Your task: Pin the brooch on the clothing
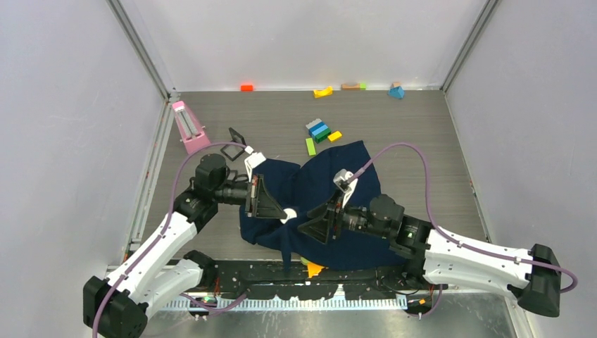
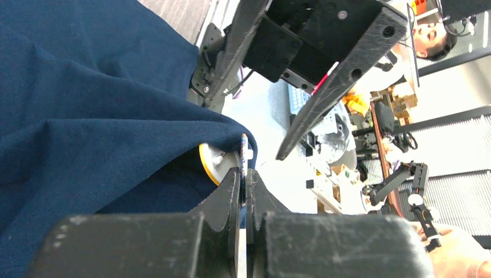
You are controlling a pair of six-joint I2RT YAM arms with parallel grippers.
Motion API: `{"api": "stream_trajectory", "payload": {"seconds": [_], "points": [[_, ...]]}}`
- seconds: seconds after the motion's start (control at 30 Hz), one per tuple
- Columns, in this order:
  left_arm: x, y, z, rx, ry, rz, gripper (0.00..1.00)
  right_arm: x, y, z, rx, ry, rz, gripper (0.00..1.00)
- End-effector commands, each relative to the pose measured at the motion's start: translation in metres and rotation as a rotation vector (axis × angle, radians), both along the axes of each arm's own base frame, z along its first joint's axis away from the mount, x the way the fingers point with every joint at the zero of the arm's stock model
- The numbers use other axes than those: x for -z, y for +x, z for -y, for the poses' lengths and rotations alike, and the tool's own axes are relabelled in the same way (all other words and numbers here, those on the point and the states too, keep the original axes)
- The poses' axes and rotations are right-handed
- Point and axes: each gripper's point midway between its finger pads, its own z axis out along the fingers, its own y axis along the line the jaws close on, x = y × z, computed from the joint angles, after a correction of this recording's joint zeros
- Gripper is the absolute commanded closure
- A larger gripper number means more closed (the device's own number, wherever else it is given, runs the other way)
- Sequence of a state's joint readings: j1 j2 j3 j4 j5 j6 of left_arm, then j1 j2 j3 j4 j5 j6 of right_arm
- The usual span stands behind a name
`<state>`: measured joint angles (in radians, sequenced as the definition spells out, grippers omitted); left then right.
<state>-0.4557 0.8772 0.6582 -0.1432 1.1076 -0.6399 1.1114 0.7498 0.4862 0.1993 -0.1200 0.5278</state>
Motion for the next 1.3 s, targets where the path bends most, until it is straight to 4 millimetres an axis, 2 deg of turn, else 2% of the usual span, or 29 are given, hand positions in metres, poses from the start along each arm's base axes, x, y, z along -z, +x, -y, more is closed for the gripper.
{"api": "stream_trajectory", "payload": {"seconds": [0.0,0.17,0.27,0.6,0.83,1.07,1.27], "points": [[-0.019,-0.011,-0.002,0.083,-0.049,0.066,1.0,-0.03,0.001,-0.017,-0.046,0.071,0.064,0.3],[-0.017,-0.012,-0.002,0.091,-0.056,0.064,1.0,-0.032,-0.001,-0.03,-0.083,0.1,0.047,0.33],[-0.017,-0.013,-0.002,0.097,-0.061,0.064,1.0,-0.037,0.004,-0.031,-0.056,0.137,0.041,0.36],[-0.018,-0.014,-0.002,0.104,-0.068,0.062,1.0,-0.032,0.003,-0.043,-0.08,0.157,-0.023,0.47],[-0.019,-0.017,-0.003,0.114,-0.074,0.065,1.0,-0.031,0.011,-0.042,-0.031,0.192,-0.047,0.53],[-0.023,-0.024,-0.005,0.141,-0.092,0.091,1.0,-0.021,0.021,-0.042,0.034,0.177,-0.113,0.67],[-0.025,-0.028,-0.006,0.146,-0.099,0.106,1.0,-0.018,0.029,-0.039,0.088,0.188,-0.141,0.74]]}}
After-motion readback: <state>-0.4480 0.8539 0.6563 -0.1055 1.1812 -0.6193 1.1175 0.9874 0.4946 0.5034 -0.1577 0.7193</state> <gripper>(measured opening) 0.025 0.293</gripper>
